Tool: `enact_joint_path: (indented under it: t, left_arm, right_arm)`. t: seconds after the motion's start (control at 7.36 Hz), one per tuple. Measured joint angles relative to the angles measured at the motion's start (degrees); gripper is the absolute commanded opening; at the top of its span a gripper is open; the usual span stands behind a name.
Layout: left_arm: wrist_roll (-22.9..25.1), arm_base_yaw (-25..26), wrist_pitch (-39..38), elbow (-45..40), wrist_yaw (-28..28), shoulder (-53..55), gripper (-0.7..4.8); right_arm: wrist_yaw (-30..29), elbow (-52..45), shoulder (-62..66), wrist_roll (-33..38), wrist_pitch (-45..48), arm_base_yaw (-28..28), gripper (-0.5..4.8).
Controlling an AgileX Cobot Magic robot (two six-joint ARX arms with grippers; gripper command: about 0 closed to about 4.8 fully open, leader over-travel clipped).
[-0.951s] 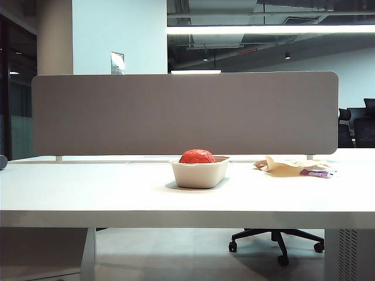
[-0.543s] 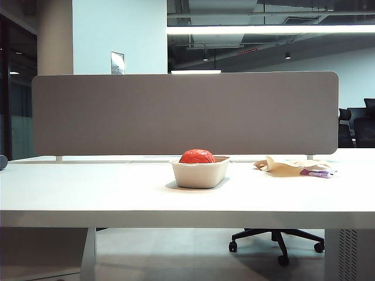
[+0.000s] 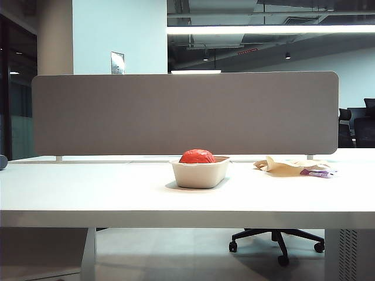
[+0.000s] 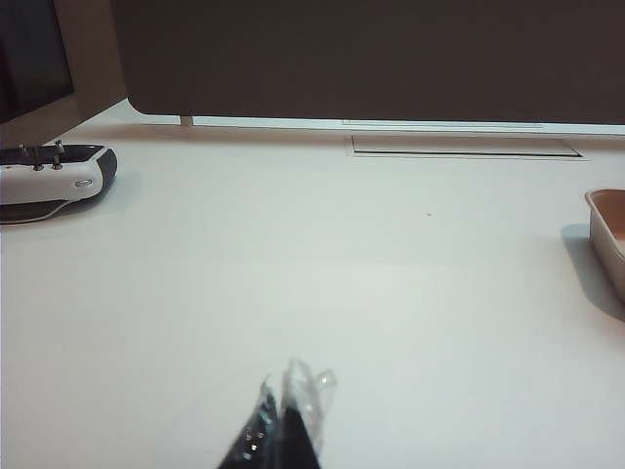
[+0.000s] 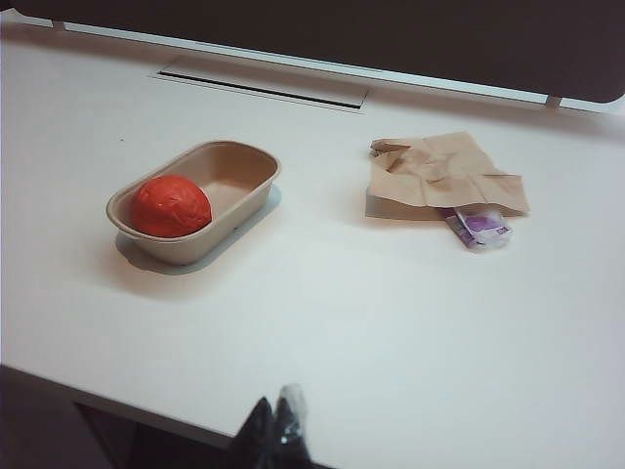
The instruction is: Pick up the orange and place it into the paper lunchbox.
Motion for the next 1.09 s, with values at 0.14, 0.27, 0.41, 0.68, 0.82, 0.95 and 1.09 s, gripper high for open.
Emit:
enact_joint_path:
  t: [0.14, 0.27, 0.41, 0.68, 0.82, 0.95, 1.09]
  left_arm:
    - [0.00, 0.00, -0.02, 0.00, 0.00, 0.00, -0.01]
    - [0.00, 0.00, -0.02, 0.00, 0.00, 0.00, -0.02]
    - [0.00, 0.00, -0.04, 0.00, 0.02, 0.00, -0.02]
    - [0.00, 0.00, -0.04, 0.00, 0.02, 0.00, -0.01]
    - [0.00, 0.00, -0.04, 0.00, 0.02, 0.00, -0.02]
    - [0.00, 0.00, -0.02, 0.00, 0.02, 0.00, -0.02]
    - [0.00, 0.00, -0.22, 0.00, 0.02, 0.00, -0.01]
  right_arm:
    - [-0.07, -2.14, -1.42, 0.00, 2.71, -1.07, -0.01]
    - [-0.15, -6.86, -3.54, 0.00, 6.34, -5.79, -0.01]
    - [-6.64, -14.56, -5.75, 0.00, 12.24, -15.13, 0.00]
    - [-13.75, -18.27, -6.36, 0.00, 15.06, -20.79, -0.01]
    - [-14.84, -21.33, -9.94, 0.00, 17.07, -24.85, 0.00]
    - [-14.99, -26.14, -20.06, 0.02, 19.04, -30.18, 0.00]
    - [-16.24, -28.28, -20.22, -0.09, 19.37, -30.40, -0.01]
